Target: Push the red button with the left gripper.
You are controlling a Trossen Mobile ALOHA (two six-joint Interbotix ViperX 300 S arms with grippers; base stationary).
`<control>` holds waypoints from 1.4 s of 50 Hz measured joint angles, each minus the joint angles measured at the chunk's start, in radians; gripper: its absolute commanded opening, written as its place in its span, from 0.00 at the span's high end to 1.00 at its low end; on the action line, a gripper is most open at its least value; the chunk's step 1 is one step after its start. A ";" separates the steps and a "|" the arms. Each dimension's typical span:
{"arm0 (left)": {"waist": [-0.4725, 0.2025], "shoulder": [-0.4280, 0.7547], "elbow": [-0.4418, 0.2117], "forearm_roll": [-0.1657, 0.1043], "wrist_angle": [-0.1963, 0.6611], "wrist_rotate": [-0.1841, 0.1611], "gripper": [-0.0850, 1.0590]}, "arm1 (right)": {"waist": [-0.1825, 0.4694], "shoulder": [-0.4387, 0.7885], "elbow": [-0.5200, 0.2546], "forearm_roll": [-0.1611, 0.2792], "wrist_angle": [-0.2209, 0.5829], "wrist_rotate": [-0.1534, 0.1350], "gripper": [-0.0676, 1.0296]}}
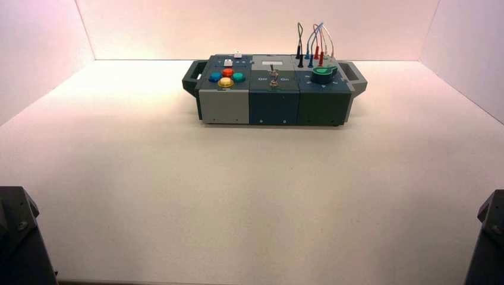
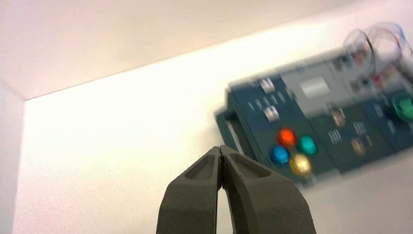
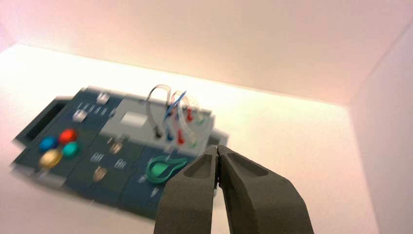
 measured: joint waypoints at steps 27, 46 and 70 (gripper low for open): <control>-0.078 0.169 -0.143 -0.002 0.238 0.224 0.95 | 0.184 0.183 -0.135 0.020 0.276 -0.137 0.96; -0.101 0.330 -0.238 -0.003 0.262 0.322 0.95 | 0.250 0.216 -0.152 0.081 0.305 -0.238 0.96; -0.126 0.571 -0.445 -0.021 0.396 0.382 0.95 | 0.252 0.252 -0.152 0.086 0.302 -0.239 0.96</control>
